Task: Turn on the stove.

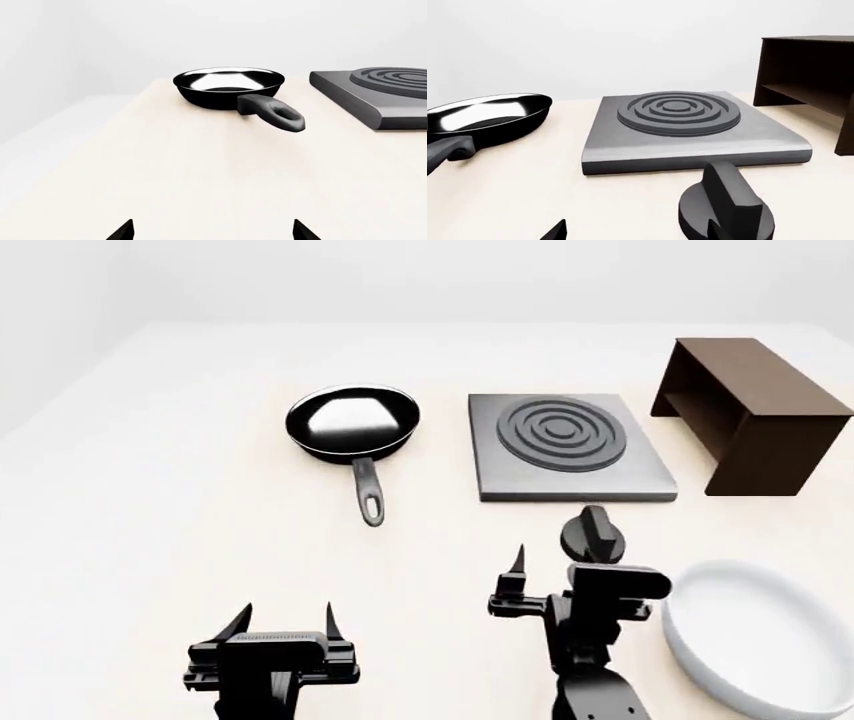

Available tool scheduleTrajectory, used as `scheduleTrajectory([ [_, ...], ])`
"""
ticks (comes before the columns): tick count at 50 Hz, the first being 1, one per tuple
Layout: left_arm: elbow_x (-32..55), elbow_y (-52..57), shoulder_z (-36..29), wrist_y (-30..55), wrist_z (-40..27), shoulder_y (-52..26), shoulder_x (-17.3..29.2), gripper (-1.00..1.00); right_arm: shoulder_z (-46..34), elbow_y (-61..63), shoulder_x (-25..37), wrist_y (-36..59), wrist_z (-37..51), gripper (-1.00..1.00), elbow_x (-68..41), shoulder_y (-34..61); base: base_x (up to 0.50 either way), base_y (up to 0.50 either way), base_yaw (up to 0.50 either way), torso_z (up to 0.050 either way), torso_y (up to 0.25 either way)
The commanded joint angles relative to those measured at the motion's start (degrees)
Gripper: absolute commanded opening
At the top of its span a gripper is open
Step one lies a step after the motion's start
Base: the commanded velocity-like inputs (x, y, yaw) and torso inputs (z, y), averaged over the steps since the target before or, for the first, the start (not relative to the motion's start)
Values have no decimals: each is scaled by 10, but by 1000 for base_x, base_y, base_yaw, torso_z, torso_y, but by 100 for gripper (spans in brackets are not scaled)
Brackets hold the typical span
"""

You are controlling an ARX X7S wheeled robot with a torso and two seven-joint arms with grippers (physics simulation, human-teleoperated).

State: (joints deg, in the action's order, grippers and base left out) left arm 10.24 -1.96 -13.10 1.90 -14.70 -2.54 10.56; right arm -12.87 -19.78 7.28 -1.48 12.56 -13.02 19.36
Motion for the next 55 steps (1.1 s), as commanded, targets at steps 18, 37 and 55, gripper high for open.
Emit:
scheduleTrajectory([
  [18,3,8,-1,-15,4,6,0,100,4,-230,-33,-54,-10,100,4,120,0,0,0,0,0],
  [37,8,9,-6,-17,0,6,5,100,2,-392,-50,-126,-17,100,-5,187,0,0,0,0,0],
  [55,12,12,-11,-14,-6,5,9,100,15,-551,-68,-171,-36,100,-17,266,0,0,0,0,0],
])
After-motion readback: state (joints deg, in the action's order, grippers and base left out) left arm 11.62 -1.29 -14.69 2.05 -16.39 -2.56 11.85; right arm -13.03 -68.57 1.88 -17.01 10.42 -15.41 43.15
